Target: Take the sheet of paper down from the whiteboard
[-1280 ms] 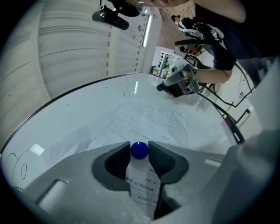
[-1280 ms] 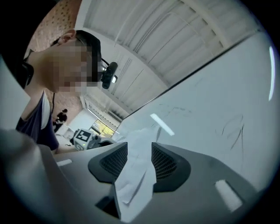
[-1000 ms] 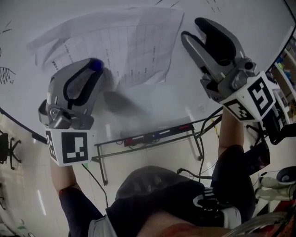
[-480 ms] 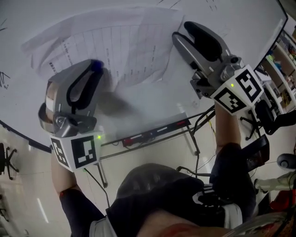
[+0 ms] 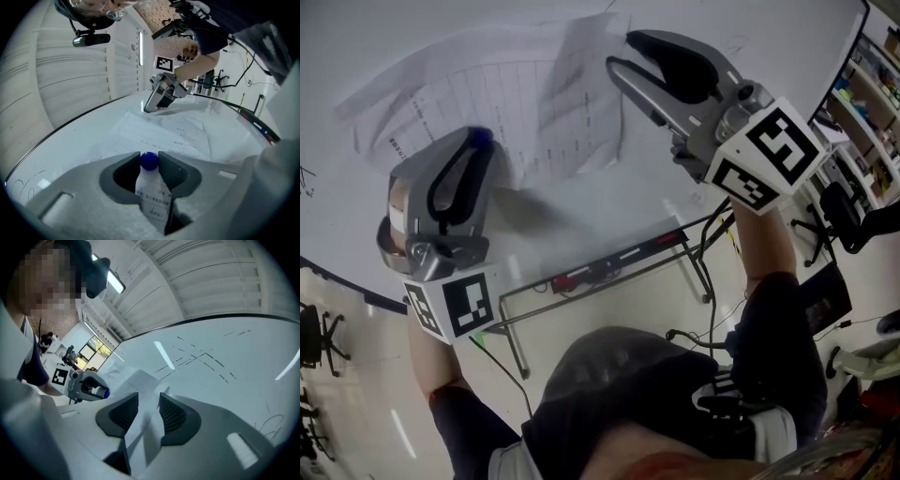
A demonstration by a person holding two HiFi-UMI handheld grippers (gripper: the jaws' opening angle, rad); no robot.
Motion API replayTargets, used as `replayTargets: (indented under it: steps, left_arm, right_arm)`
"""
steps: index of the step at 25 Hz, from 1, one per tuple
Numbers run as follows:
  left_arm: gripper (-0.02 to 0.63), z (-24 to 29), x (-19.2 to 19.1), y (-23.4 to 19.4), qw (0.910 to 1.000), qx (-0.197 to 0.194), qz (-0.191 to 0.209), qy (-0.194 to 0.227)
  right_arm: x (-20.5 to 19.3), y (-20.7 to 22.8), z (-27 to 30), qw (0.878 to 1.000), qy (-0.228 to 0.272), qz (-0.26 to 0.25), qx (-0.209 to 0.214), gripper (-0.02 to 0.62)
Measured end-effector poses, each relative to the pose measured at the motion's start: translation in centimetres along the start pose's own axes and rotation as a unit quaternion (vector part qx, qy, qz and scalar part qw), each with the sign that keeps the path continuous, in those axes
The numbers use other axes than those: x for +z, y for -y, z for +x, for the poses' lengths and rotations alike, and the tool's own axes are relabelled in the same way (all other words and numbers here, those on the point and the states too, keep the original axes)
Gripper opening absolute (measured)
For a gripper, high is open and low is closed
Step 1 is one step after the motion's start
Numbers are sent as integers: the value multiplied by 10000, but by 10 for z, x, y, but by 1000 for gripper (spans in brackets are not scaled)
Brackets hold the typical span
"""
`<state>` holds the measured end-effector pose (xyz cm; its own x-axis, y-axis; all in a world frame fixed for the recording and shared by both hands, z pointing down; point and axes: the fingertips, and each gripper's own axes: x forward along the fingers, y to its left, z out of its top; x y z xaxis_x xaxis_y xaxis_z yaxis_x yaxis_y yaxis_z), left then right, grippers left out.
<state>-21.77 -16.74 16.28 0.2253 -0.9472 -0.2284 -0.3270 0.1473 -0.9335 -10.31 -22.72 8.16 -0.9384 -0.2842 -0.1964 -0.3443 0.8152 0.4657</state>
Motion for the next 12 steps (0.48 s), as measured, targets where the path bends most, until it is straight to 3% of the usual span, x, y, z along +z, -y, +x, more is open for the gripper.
replayTargets:
  steps: [2, 5, 9, 12]
  left_arm:
    - [124, 0, 2, -1, 10000, -24, -4, -8]
    - [124, 1, 2, -1, 10000, -30, -38, -28]
    - [124, -1, -1, 0, 10000, -37, -40, -69]
    - [124, -4, 0, -7, 10000, -41, -25, -82]
  right_arm:
    - [3, -3, 0, 9995, 101, 231, 173, 85]
    - [1, -6, 5, 9996, 72, 150, 236, 2]
    - [-1, -18, 10, 9990, 68, 121, 423, 0]
    - [6, -14, 8, 9994, 122, 111, 295, 0]
